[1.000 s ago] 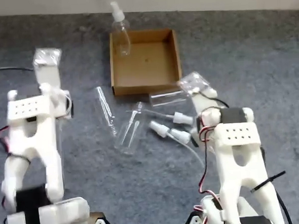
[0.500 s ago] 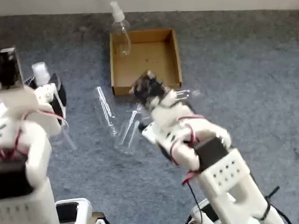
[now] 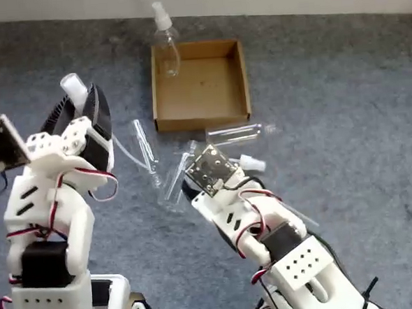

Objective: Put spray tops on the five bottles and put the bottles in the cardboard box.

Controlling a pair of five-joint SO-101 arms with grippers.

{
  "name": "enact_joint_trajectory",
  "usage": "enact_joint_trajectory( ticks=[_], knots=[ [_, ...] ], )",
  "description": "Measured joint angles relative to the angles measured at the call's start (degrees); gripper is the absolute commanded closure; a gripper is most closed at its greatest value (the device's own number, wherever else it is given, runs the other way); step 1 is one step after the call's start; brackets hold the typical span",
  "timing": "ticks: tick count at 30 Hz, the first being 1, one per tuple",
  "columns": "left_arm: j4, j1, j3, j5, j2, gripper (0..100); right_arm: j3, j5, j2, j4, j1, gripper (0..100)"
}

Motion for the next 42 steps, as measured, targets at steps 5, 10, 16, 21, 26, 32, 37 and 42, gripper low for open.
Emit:
enact_joint_trajectory(
  ticks=[5, 10, 16, 21, 26, 32, 37, 42],
  knots=[
    [-3.6, 0.0, 7.38, 2.9, -9.67, 100, -0.09, 0.0, 9.14, -8.7, -1.14, 99.5],
    [-3.96, 0.0, 16.0, 2.99, -21.45, 100, -1.49, 0.0, 17.67, -10.81, -5.71, 99.5],
    [-4.66, -3.08, 23.12, 4.92, -30.86, 100, -2.11, 0.0, 18.11, -11.08, -8.26, 99.5],
    [-4.66, -3.08, 25.32, 5.01, -31.12, 100, -2.2, 0.0, 18.11, -11.08, -8.44, 99.5],
    [-4.66, -3.08, 25.85, 5.01, -31.21, 100, -2.2, 0.0, 18.02, -11.08, -8.7, 99.5],
    [-4.66, 0.26, 27.52, 5.01, -31.03, 100, -2.2, 0.0, 13.8, -10.99, -8.7, 99.5],
    [-4.66, 2.2, 27.87, 4.31, -31.03, 100, -2.2, 0.0, 12.13, -8.7, -8.7, 99.5],
    [-4.66, 6.95, 30.15, 1.67, -31.47, 100, -2.2, 0.0, 12.04, -8.62, -8.7, 99.5]
  ],
)
